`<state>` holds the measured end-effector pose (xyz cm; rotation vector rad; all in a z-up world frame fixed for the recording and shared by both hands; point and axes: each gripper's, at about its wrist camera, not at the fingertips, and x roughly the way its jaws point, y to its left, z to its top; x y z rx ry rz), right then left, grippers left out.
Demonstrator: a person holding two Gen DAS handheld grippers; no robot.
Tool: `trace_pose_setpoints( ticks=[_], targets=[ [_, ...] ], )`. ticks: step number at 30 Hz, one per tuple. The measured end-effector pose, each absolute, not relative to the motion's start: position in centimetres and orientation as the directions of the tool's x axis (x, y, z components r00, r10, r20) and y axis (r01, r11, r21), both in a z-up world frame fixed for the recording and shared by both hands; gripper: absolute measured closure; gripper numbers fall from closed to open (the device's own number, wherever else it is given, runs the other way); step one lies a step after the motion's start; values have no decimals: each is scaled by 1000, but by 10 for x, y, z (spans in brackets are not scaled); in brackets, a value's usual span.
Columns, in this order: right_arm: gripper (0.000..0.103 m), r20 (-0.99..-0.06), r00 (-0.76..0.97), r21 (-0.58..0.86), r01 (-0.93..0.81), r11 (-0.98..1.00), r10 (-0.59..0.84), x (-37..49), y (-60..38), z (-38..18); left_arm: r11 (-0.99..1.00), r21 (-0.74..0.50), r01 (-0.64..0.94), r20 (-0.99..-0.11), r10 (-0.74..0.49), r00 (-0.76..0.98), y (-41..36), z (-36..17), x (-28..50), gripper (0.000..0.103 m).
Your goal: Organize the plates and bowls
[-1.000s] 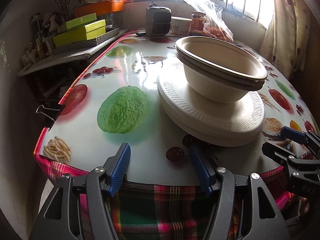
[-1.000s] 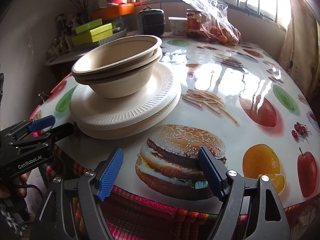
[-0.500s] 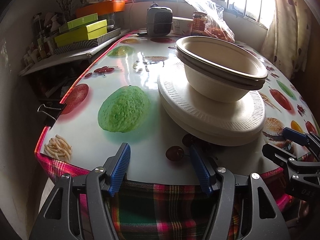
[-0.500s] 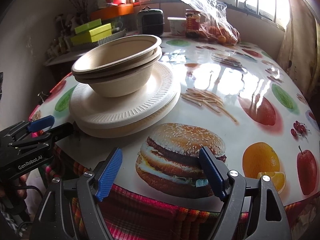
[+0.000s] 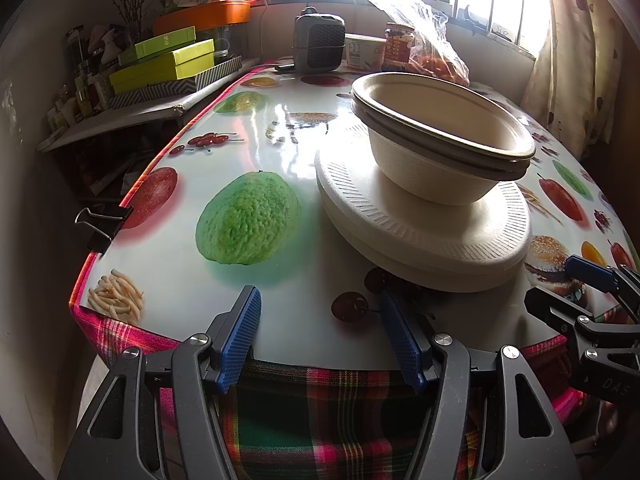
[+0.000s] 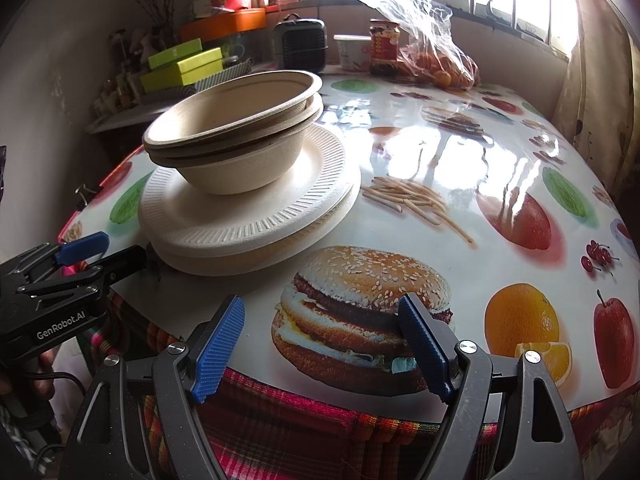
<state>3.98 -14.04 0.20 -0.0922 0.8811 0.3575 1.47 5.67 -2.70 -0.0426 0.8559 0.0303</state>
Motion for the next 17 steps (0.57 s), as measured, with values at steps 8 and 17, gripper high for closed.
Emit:
trace_pose_setpoints(
  ticks=[8,17],
  targets=[
    [23,-768,581,67,-343,937,268,40,-140,2,999,-29,-43,-755,6,656,57,-27,15,40],
    [23,-768,581,67,-344,937,268,40,-141,2,999,-29,-43,-754,7,657,57,-27,15,40]
  ],
)
